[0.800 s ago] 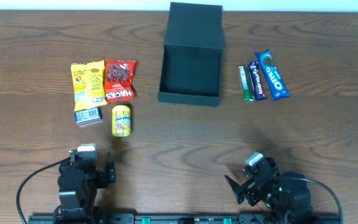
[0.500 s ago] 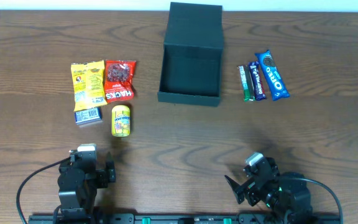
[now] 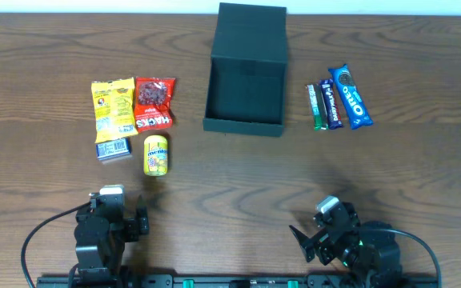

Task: Pack container
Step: 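Raise the right gripper from rest toward the green box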

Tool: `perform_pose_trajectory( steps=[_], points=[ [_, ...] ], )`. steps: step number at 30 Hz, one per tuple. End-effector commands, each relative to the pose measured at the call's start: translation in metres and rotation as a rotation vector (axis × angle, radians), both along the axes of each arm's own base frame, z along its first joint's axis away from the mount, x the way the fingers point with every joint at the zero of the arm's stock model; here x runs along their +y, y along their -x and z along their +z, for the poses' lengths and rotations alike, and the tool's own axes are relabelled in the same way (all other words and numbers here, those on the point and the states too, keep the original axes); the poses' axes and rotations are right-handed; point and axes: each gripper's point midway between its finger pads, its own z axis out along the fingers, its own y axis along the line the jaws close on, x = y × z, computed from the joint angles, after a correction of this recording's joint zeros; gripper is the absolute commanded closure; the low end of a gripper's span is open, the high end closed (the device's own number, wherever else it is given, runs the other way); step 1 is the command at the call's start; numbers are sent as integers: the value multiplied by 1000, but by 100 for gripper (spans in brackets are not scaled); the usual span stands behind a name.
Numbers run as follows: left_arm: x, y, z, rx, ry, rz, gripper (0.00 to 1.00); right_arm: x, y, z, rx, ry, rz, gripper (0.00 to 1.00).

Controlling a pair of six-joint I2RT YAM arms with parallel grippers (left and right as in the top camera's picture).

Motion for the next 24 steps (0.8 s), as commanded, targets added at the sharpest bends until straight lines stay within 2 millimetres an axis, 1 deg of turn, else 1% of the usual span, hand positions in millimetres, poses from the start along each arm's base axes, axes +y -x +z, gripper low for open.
perform_pose_trajectory(
  steps=[1, 20, 24],
  points=[
    [3, 1, -4, 8, -20, 9, 5, 3, 2, -1, -9, 5, 30, 1],
    [3, 1, -4, 8, -20, 9, 5, 3, 2, -1, -9, 5, 30, 1],
    [3, 1, -4, 8, -20, 9, 5, -3, -2, -2, -22, 37, 3, 1]
  ],
)
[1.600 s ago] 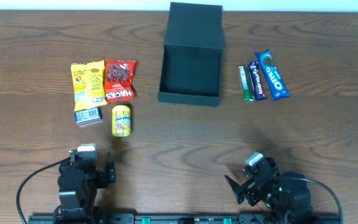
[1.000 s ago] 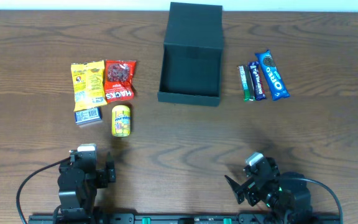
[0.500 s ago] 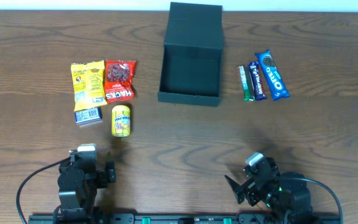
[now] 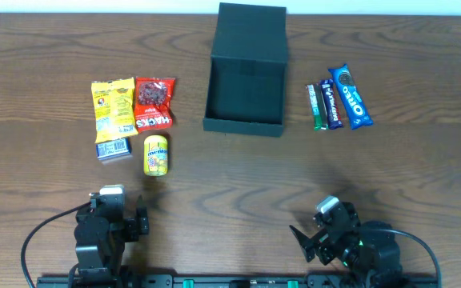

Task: Pack container
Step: 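Raise the right gripper from rest toward the green box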

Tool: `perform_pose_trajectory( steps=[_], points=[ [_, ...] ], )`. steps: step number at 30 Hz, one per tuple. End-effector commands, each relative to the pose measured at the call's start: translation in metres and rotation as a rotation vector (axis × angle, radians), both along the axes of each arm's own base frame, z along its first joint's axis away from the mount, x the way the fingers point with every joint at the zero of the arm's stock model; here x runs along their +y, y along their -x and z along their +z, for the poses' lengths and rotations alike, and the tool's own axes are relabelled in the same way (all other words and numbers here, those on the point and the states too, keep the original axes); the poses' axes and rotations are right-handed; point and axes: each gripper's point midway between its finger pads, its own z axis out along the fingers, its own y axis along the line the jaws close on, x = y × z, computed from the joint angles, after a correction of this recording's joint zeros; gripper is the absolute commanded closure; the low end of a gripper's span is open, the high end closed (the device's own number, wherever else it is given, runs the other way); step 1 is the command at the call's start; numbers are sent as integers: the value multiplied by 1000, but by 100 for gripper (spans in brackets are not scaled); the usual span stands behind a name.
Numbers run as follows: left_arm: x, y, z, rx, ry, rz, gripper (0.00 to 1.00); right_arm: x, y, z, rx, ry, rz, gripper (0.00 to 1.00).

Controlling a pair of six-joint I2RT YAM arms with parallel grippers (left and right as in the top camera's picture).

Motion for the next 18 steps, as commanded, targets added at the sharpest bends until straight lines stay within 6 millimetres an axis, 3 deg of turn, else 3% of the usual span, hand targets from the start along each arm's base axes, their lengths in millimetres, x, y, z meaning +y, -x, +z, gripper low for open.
perform_pose_trajectory(
  steps=[1, 5, 9, 11, 14, 18],
  points=[
    [3, 1, -4, 8, -20, 8, 5, -2, -1, -1, -19, 29, 6, 1],
    [3, 1, -4, 8, -20, 8, 5, 8, -1, 7, -43, -14, 49, 1],
    [3, 1, -4, 8, -20, 8, 4, 44, 8, 46, -120, -210, 225, 1],
    [3, 1, -4, 8, -20, 8, 5, 51, 4, 69, -124, -340, 207, 1],
    [3, 1, -4, 8, -20, 8, 4, 51, -4, 89, -10, -562, 73, 1],
    [3, 1, -4, 8, -20, 8, 5, 51, -3, 84, 339, -853, -146, 1]
  ],
)
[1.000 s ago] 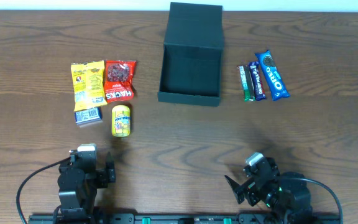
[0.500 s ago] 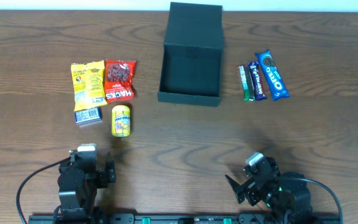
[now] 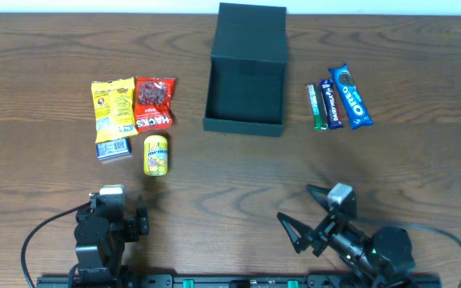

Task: Pack container
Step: 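Raise the right gripper from rest toward the green box, then push the green box lid open with the right gripper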

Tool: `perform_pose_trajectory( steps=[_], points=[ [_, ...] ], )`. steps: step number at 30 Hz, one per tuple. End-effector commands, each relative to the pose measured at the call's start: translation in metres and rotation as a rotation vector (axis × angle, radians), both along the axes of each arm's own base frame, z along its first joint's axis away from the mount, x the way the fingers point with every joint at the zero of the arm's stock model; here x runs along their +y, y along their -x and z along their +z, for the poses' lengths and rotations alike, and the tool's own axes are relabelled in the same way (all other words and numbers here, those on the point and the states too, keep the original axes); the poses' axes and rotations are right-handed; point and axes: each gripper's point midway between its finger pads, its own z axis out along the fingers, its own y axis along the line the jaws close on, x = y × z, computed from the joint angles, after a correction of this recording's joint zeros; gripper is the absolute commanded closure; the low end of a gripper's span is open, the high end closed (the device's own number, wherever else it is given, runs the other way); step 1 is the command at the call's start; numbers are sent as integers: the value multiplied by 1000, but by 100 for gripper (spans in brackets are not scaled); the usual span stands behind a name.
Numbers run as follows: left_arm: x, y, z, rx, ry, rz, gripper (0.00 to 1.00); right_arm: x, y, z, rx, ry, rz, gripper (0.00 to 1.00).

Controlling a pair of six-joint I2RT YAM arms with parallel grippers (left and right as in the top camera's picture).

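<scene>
An open dark box [image 3: 245, 80] stands at the table's back middle. To its left lie a yellow bag [image 3: 113, 108], a red Hacks bag [image 3: 154, 102], a small blue box [image 3: 114, 149] and a yellow Mentos bottle [image 3: 156, 154]. On its right are a green bar [image 3: 316, 106], a dark blue bar [image 3: 330, 104] and an Oreo pack [image 3: 350, 96]. My right gripper [image 3: 303, 211] is open and empty near the front edge, well short of the bars. My left gripper [image 3: 138, 221] sits folded at the front left, and its jaws are hidden by the arm.
The wooden table [image 3: 230, 172] carries only these snacks and the box. Both arm bases and a black rail [image 3: 214, 281] run along the front edge, with cables looping beside each base.
My right arm has shifted at the front edge. Its wrist is further right, and its fingers reach further out to the left and stand wider apart. The left arm and all snacks are unchanged.
At both earlier moments the two arms sat folded at the front edge and every snack lay in place beside the box. By now only the right arm has changed pose, with its open gripper stretched out over the table.
</scene>
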Motion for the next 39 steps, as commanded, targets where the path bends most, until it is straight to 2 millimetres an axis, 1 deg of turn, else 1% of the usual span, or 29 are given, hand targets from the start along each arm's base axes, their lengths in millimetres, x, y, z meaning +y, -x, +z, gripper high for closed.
perform_pose_trajectory(
  steps=[1, 3, 4, 5, 7, 9, 13, 16, 19, 21, 23, 24, 25, 28, 29, 30, 31, 33, 35, 38, 39],
  points=[
    [3, 1, -4, 8, -20, 8, 5, 1, 2, -4, 349, -277, -95, 1],
    [3, 1, -4, 8, -20, 8, 5, -5, -4, -4, 431, -365, -174, 1],
    [3, 1, -4, 8, -20, 8, 5, -8, -8, -3, 443, -388, -205, 1],
    [3, 1, -4, 8, -20, 8, 5, -8, -9, -1, 404, -367, -199, 1],
    [3, 1, -4, 8, -20, 8, 5, -8, -10, -4, 390, -335, -192, 1],
    [3, 1, -4, 8, -20, 8, 5, -7, -11, -12, 396, -283, -190, 1],
    [3, 1, -4, 8, -20, 8, 5, -11, -23, -40, 456, -148, -234, 1],
    [3, 1, -4, 8, -20, 8, 5, -11, -37, -48, 480, -52, -247, 1],
    [3, 1, -4, 8, -20, 8, 5, -13, -58, -50, 497, 62, -272, 1],
    [3, 1, -4, 8, -20, 8, 5, -11, -76, -46, 487, 149, -260, 1],
    [3, 1, -4, 8, -20, 8, 5, -7, -99, -39, 472, 229, -245, 1],
    [3, 1, -4, 8, -20, 8, 5, -5, -114, -35, 464, 274, -238, 1],
    [3, 1, -4, 8, -20, 8, 4, -4, -135, -30, 460, 326, -247, 1],
    [3, 1, -4, 8, -20, 8, 5, -9, -183, -17, 437, 453, -312, 7],
    [3, 1, -4, 8, -20, 8, 5, -11, -196, -13, 424, 486, -334, 9],
    [3, 1, -4, 8, -19, 8, 4, -15, -214, -9, 403, 530, -365, 13],
    [3, 1, -4, 8, -19, 8, 4, -17, -225, -6, 389, 556, -384, 15],
    [3, 1, -4, 8, -20, 8, 5, -21, -245, -8, 376, 603, -422, 20],
    [3, 1, -4, 8, -20, 8, 5, -21, -260, -19, 387, 639, -436, 26],
    [3, 1, -4, 8, -20, 8, 5, -15, -276, -40, 407, 679, -408, 28],
    [3, 1, -4, 8, -20, 8, 5, -14, -279, -46, 419, 686, -405, 30]
  ],
)
